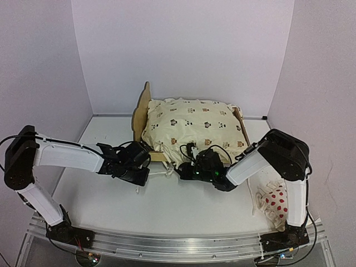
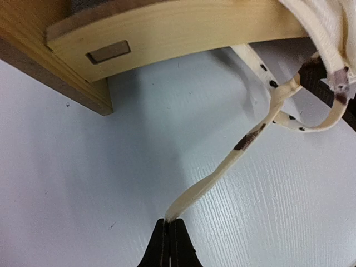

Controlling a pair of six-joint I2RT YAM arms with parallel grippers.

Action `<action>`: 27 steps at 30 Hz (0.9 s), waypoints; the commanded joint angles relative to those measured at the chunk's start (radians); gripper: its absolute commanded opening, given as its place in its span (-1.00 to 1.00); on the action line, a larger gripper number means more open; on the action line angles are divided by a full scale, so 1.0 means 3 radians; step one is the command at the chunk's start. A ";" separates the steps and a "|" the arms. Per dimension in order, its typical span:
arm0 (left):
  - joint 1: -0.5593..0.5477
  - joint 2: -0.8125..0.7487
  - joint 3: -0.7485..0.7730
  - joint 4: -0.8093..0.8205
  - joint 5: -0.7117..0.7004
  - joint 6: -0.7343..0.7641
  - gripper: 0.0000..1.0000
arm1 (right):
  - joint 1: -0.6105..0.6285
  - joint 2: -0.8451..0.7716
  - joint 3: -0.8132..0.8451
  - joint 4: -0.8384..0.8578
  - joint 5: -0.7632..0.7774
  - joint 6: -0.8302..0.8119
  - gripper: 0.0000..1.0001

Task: Set up the pet bed

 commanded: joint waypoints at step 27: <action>0.0776 -0.0546 0.1280 -0.1159 -0.0998 0.0184 -1.00 | -0.0016 -0.0068 -0.0081 -0.0241 0.0296 0.0190 -1.00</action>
